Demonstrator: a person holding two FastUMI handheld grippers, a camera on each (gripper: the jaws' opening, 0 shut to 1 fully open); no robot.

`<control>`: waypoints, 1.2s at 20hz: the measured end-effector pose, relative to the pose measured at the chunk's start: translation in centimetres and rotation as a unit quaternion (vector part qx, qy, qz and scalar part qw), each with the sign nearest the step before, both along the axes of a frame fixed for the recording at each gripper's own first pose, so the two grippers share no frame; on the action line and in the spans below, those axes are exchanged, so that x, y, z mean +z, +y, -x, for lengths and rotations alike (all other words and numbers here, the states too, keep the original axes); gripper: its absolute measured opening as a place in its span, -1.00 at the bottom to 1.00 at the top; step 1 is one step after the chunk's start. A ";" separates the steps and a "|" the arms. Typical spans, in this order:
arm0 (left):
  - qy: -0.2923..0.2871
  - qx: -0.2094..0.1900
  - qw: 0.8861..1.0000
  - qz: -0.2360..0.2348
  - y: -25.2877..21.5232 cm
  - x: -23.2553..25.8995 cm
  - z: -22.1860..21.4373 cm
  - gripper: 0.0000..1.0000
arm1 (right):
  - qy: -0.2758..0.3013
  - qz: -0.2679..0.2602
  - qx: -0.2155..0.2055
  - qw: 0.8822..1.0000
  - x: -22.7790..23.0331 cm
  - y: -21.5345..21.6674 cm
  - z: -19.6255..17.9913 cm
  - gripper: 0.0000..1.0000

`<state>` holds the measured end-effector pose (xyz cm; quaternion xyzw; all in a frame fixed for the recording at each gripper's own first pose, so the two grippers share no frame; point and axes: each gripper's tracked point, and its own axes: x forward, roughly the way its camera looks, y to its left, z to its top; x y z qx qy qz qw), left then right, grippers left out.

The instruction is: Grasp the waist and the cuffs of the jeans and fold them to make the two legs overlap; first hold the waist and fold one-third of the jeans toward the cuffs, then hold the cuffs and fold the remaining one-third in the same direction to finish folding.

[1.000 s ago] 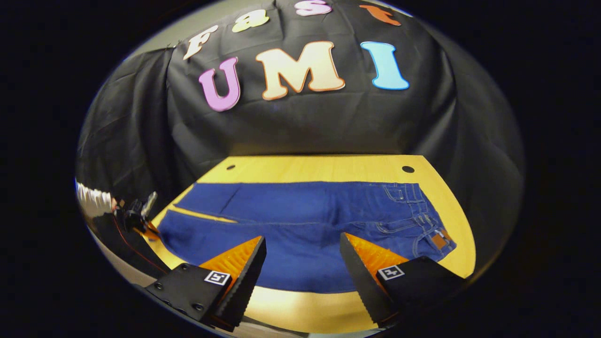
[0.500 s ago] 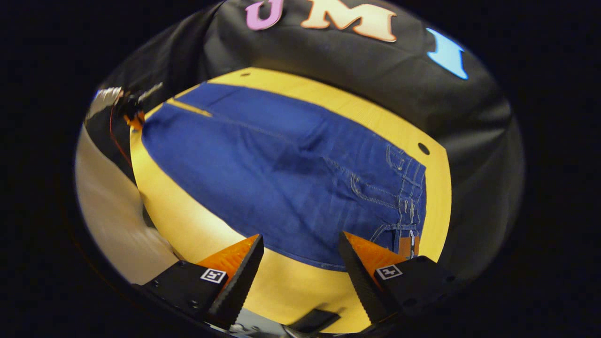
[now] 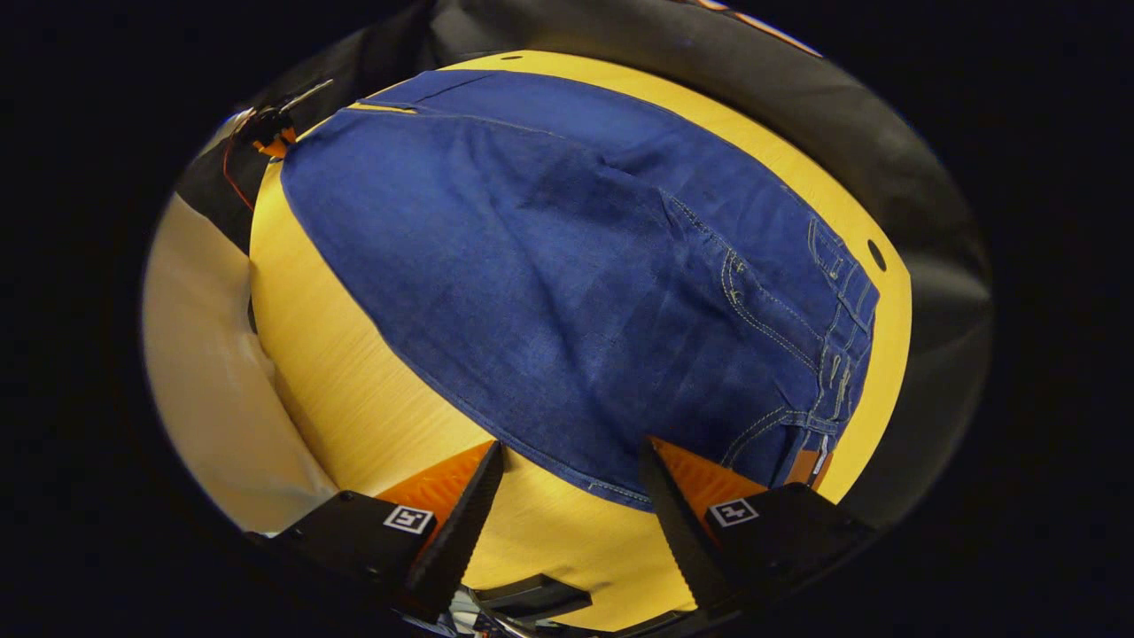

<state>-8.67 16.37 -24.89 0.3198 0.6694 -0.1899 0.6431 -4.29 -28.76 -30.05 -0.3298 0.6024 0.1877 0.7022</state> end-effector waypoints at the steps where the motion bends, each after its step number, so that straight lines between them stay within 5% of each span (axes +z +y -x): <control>1: 0.000 0.001 1.000 0.000 0.0 0.0 0.0 -1.00 | 0.008 -0.003 -0.006 1.000 -0.1 0.0 0.0 0.93; 10: 0.007 0.017 1.000 0.004 -0.1 -0.1 -0.2 -0.99 | 0.013 0.011 -0.035 0.999 0.1 -0.2 -0.8 0.86; 13: -0.006 0.030 1.000 0.005 0.0 -0.3 -0.6 -1.00 | -0.001 0.005 -0.036 0.999 0.0 -0.7 -2.1 0.17; 14: -0.012 0.036 0.999 0.006 0.1 -0.3 -0.5 -1.00 | -0.009 0.005 -0.043 0.999 0.2 -0.7 -2.5 -0.20; 16: -0.025 0.050 0.998 0.010 0.2 -0.5 -0.7 -1.00 | -0.026 0.005 -0.056 0.998 0.6 -0.9 -3.0 -0.52; 19: -0.050 0.078 0.995 0.032 0.1 -0.5 -0.9 -1.00 | -0.039 0.003 -0.091 0.995 0.6 -2.0 -3.0 -0.87; 24: -0.049 0.124 0.991 0.018 0.4 0.6 -1.1 -1.00 | -0.064 0.034 -0.128 0.989 0.6 -1.9 -2.9 -0.94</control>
